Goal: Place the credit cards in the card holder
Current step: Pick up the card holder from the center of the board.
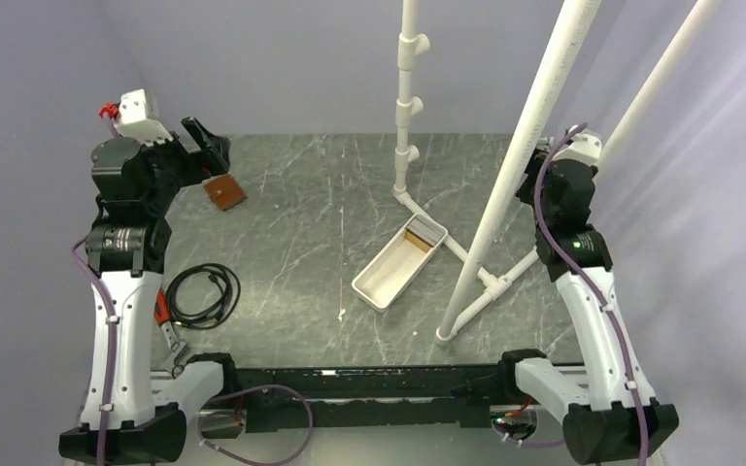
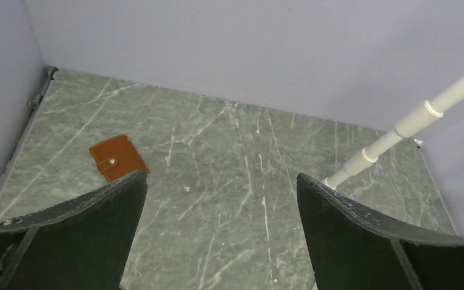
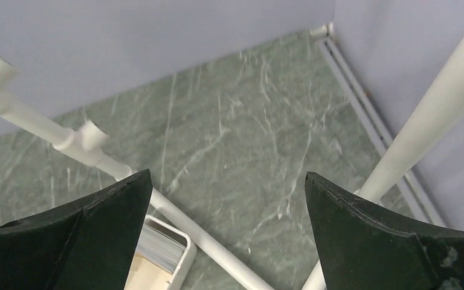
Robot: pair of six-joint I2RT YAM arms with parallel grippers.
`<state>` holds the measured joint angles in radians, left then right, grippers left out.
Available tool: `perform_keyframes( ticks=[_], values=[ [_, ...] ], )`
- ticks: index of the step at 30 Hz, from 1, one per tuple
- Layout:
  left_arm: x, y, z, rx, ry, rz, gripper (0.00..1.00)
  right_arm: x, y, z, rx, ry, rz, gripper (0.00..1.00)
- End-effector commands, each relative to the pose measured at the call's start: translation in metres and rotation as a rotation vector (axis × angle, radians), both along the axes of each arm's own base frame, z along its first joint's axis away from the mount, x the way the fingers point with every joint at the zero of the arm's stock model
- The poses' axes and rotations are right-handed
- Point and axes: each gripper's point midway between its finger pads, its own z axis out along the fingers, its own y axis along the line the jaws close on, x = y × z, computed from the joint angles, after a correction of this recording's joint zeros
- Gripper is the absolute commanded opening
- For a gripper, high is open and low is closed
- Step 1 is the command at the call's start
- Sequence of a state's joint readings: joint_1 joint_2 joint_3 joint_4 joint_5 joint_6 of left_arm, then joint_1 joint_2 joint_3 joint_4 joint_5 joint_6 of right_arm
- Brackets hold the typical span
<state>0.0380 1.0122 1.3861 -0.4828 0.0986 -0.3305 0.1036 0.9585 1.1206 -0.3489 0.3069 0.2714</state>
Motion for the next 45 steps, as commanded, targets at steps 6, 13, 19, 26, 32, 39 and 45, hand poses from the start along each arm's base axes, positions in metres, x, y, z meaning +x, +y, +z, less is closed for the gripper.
perform_keyframes(
  ticks=[6,13,19,26,32,39,45],
  values=[
    [0.007,-0.001,-0.078,-0.089,0.268,-0.024,0.99,0.021,0.037,-0.053,0.145,0.093,0.228,1.00],
    [0.023,0.053,-0.167,-0.392,0.500,0.077,0.99,0.032,0.088,-0.095,0.301,0.201,0.476,1.00],
    [0.056,0.099,-0.251,-0.687,0.643,0.127,0.99,0.029,0.125,-0.110,0.424,0.239,0.644,1.00],
    [0.118,0.142,-0.314,-0.688,0.695,0.181,0.85,0.026,0.141,-0.128,0.398,0.295,0.694,1.00],
    [0.170,0.147,-0.345,-0.658,0.731,0.138,0.82,0.020,0.150,-0.133,0.370,0.314,0.723,1.00],
    [0.201,0.125,-0.381,-0.620,0.800,0.058,0.78,0.016,0.160,-0.142,0.347,0.345,0.747,1.00],
    [0.206,0.117,-0.401,-0.629,0.830,0.027,0.40,0.016,0.165,-0.142,0.340,0.354,0.757,1.00]
  ],
)
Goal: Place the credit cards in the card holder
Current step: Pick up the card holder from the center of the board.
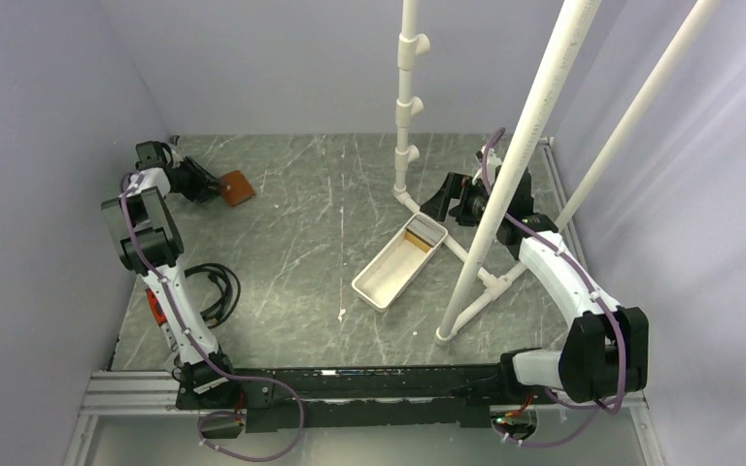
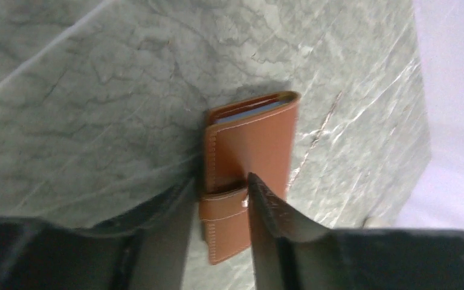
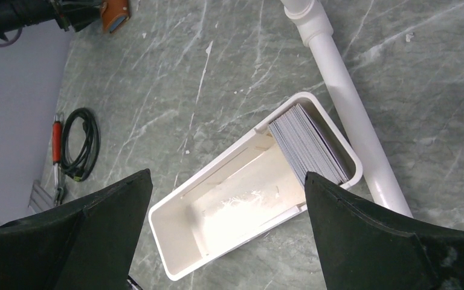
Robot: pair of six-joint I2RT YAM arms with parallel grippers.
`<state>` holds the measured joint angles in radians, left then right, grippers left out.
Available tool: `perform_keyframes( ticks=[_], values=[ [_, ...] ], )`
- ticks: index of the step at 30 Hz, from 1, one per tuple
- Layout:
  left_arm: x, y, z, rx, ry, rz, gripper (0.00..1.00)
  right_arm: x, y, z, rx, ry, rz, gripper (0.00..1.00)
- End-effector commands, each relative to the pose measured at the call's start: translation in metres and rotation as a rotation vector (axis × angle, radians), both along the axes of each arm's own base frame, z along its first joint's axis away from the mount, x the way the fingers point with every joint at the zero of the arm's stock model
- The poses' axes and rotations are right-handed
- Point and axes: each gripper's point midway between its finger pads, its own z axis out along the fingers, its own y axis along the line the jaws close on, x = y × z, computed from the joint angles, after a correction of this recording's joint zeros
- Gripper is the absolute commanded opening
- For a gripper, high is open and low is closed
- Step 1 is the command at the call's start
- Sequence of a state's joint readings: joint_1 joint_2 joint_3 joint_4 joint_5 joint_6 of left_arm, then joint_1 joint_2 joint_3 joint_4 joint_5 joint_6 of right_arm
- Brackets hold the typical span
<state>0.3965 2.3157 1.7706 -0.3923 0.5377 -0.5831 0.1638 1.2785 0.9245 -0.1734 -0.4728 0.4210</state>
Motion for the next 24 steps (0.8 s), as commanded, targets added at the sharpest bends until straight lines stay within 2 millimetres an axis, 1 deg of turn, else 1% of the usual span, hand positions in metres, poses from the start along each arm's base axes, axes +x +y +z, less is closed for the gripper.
perform_keyframes(
  ticks=[1,2,4,6,8,10,14,16,19,21,24],
  values=[
    [-0.003,-0.012,-0.025,-0.040,0.048,-0.057,0.31,0.005,0.004,0.008,-0.012,-0.046,0.015,1.00],
    [-0.004,-0.018,-0.026,-0.057,0.048,-0.070,0.24,0.005,0.007,0.007,-0.014,-0.046,0.021,1.00],
    [-0.006,-0.031,-0.021,-0.088,0.032,-0.097,0.13,0.006,0.014,0.002,-0.035,-0.039,0.030,1.00],
    [-0.007,-0.054,-0.008,-0.124,-0.005,-0.137,0.00,0.006,0.023,-0.004,-0.069,-0.029,0.034,1.00],
    [-0.010,-0.082,0.007,-0.170,-0.040,-0.178,0.00,0.007,0.031,-0.010,-0.081,-0.017,0.034,1.00],
    [-0.014,-0.115,0.024,-0.224,-0.080,-0.233,0.00,0.007,0.039,-0.017,-0.059,0.009,0.036,1.00],
    [-0.027,-0.194,0.062,-0.321,-0.164,-0.385,0.00,0.010,0.050,-0.019,0.002,0.029,0.058,1.00],
    [-0.035,-0.227,0.080,-0.348,-0.205,-0.457,0.00,0.013,0.056,-0.018,0.028,0.038,0.071,1.00],
    [-0.045,-0.263,0.103,-0.382,-0.286,-0.555,0.00,0.019,0.062,-0.013,0.063,0.032,0.078,1.00],
    [-0.057,-0.288,0.114,-0.402,-0.312,-0.628,0.00,0.023,0.068,-0.014,0.087,0.043,0.082,1.00],
    [-0.068,-0.309,0.126,-0.443,-0.358,-0.689,0.00,0.033,0.083,-0.006,0.133,0.015,0.110,1.00]
  ],
)
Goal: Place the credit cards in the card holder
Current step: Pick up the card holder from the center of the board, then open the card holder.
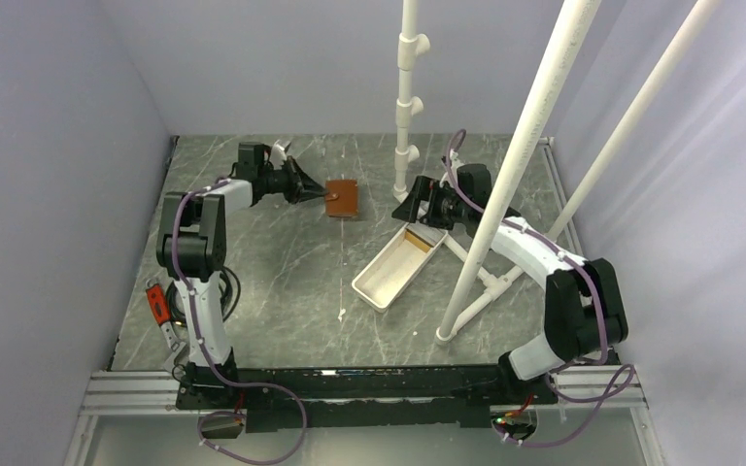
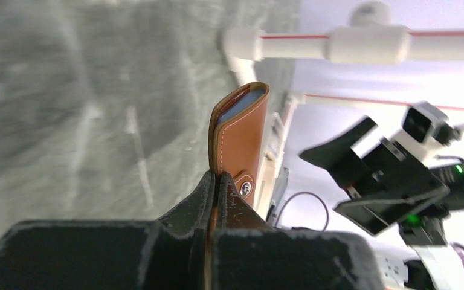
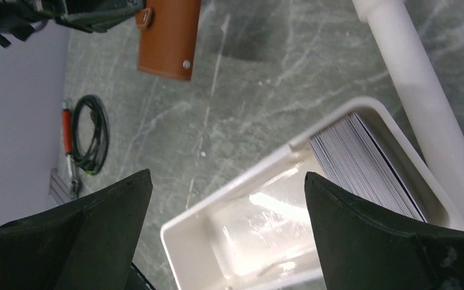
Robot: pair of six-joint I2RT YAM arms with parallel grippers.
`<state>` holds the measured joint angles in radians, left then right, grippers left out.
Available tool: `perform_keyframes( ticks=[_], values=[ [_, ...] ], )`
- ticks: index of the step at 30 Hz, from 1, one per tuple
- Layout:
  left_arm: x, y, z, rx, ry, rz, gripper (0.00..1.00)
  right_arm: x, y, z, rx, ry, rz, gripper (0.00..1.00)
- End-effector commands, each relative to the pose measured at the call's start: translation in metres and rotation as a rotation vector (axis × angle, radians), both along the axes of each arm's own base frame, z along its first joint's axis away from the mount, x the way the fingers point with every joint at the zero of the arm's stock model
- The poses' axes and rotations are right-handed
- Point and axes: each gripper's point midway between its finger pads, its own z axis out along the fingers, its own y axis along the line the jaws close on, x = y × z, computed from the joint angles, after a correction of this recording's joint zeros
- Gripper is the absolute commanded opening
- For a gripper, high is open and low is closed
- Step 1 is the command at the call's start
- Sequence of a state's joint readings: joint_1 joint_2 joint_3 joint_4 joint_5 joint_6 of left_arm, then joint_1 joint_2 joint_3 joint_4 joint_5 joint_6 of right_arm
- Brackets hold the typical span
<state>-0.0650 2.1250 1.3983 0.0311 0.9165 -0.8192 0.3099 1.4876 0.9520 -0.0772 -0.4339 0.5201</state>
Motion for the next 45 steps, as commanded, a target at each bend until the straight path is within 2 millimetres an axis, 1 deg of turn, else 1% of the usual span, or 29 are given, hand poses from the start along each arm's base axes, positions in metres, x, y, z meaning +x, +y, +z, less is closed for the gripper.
perform_keyframes(
  ticks=[1,5,6,7,9,13,15,17,18,19,20,21,22,23,24,26,27,28,30,31,35,39,45],
  values=[
    [-0.006,-0.020,0.072,-0.142,-0.208,-0.092,0.00,0.027,0.031,0.045,0.136,-0.128,0.050,1.00],
    [-0.023,-0.047,0.089,-0.255,-0.233,-0.174,0.00,0.032,0.051,0.054,0.193,-0.157,0.085,0.97],
    [-0.027,-0.053,0.091,-0.270,-0.229,-0.185,0.00,0.035,0.055,0.056,0.205,-0.157,0.082,0.95],
    [-0.032,-0.061,0.093,-0.280,-0.221,-0.198,0.00,0.037,0.058,0.052,0.219,-0.140,0.077,0.94],
    [-0.040,-0.072,0.095,-0.293,-0.220,-0.222,0.00,0.040,0.066,0.056,0.270,-0.128,0.077,0.92],
    [-0.052,-0.088,0.097,-0.308,-0.214,-0.253,0.00,0.047,0.069,0.056,0.334,-0.125,0.033,0.87],
    [-0.057,-0.094,0.100,-0.317,-0.218,-0.266,0.00,0.051,0.069,0.052,0.341,-0.115,0.013,0.83],
    [-0.061,-0.101,0.102,-0.324,-0.224,-0.287,0.00,0.053,0.071,0.052,0.357,-0.119,0.017,0.75],
    [-0.063,-0.102,0.101,-0.322,-0.216,-0.289,0.00,0.053,0.071,0.050,0.361,-0.121,0.007,0.69],
    [-0.063,-0.102,0.102,-0.318,-0.211,-0.287,0.00,0.053,0.070,0.050,0.365,-0.129,0.001,0.55],
    [-0.064,-0.102,0.100,-0.307,-0.195,-0.283,0.00,0.053,0.069,0.049,0.361,-0.135,-0.003,0.37],
    [-0.062,-0.100,0.094,-0.277,-0.154,-0.267,0.02,0.053,0.067,0.048,0.349,-0.138,-0.010,0.23],
    [-0.059,-0.098,0.089,-0.222,-0.143,-0.249,0.14,0.054,0.066,0.047,0.334,-0.144,-0.018,0.11],
    [-0.056,-0.094,0.080,-0.131,-0.169,-0.238,0.29,0.054,0.064,0.044,0.320,-0.145,-0.027,0.01],
    [-0.055,-0.088,0.073,-0.041,-0.163,-0.208,0.43,0.055,0.064,0.042,0.308,-0.144,-0.033,0.00],
    [-0.054,-0.077,0.066,0.158,-0.172,-0.166,0.67,0.058,0.062,0.037,0.280,-0.140,-0.052,0.00],
    [-0.053,-0.072,0.065,0.249,-0.188,-0.152,0.71,0.059,0.062,0.034,0.262,-0.135,-0.065,0.00],
    [-0.053,-0.068,0.065,0.320,-0.206,-0.145,0.72,0.061,0.061,0.032,0.243,-0.134,-0.081,0.00],
    [-0.054,-0.066,0.068,0.431,-0.253,-0.138,0.71,0.062,0.060,0.029,0.216,-0.129,-0.112,0.00],
    [-0.057,-0.068,0.070,0.471,-0.275,-0.141,0.69,0.063,0.060,0.028,0.210,-0.128,-0.126,0.00],
    [-0.066,-0.085,0.077,0.577,-0.386,-0.176,0.59,0.063,0.066,0.030,0.196,-0.127,-0.142,0.00],
    [-0.069,-0.091,0.072,0.630,-0.392,-0.200,0.44,0.060,0.071,0.036,0.211,-0.133,-0.144,0.00],
    [-0.077,-0.102,0.058,0.695,-0.391,-0.256,0.43,0.056,0.079,0.046,0.229,-0.152,-0.134,0.00]
  ],
)
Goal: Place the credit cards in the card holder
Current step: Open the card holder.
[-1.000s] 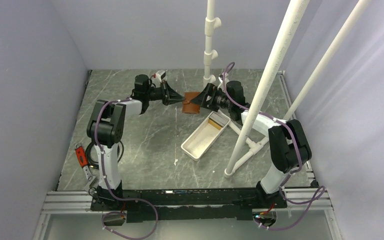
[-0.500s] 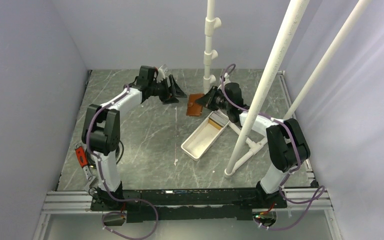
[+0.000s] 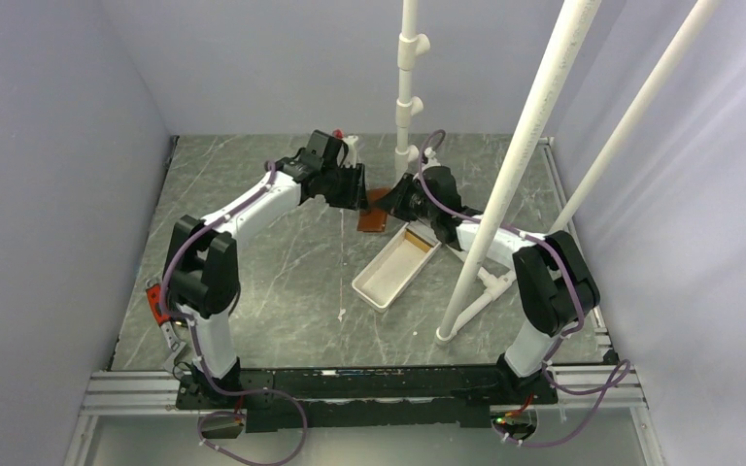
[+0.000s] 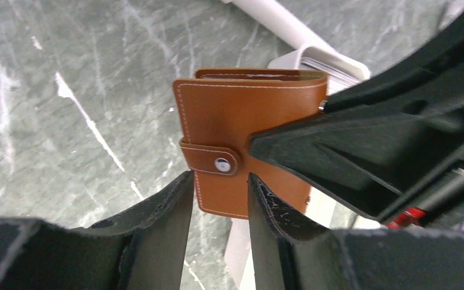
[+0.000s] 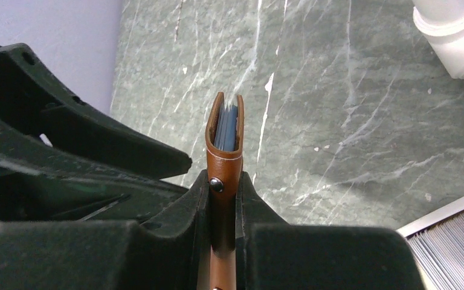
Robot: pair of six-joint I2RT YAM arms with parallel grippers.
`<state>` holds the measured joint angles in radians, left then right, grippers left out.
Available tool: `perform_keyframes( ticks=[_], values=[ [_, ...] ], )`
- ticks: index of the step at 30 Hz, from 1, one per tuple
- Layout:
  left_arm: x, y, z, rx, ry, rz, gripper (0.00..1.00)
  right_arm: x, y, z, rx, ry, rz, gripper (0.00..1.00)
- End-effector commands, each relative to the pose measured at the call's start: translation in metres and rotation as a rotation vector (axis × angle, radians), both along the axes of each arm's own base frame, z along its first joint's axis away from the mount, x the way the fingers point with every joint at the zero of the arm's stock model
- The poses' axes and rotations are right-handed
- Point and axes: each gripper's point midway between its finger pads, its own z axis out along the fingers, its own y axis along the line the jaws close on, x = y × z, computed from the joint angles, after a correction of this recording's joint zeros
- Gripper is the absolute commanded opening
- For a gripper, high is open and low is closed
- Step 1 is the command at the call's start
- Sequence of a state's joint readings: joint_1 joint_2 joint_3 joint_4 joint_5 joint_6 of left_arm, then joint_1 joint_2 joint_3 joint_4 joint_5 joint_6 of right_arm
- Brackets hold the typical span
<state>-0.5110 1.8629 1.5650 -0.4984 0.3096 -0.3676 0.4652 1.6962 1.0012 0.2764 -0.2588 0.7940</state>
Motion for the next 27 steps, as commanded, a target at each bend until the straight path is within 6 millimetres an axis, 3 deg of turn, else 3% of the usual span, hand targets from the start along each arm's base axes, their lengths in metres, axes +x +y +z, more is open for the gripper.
perform_keyframes(
  ticks=[1,7,16,20,24,27],
  values=[
    [0.004,0.004,-0.003,0.108,-0.044,-0.007,0.42,0.011,0.008,0.050,0.061,-0.115,-0.015,0.00],
    [0.007,0.007,-0.016,0.168,-0.031,0.009,0.40,0.006,0.015,0.054,0.079,-0.120,0.004,0.00],
    [-0.001,-0.006,-0.002,0.081,-0.057,-0.043,0.61,0.002,0.019,0.052,0.074,-0.120,0.008,0.00],
    [-0.003,-0.009,0.001,0.060,-0.065,-0.069,0.65,0.000,0.020,0.056,0.076,-0.124,0.017,0.00],
    [-0.002,-0.008,-0.009,0.083,-0.039,-0.066,0.63,-0.006,0.026,0.063,0.112,-0.119,0.055,0.00],
    [0.001,0.001,-0.023,0.148,-0.001,-0.024,0.52,-0.010,0.028,0.067,0.133,-0.117,0.075,0.00]
  ],
)
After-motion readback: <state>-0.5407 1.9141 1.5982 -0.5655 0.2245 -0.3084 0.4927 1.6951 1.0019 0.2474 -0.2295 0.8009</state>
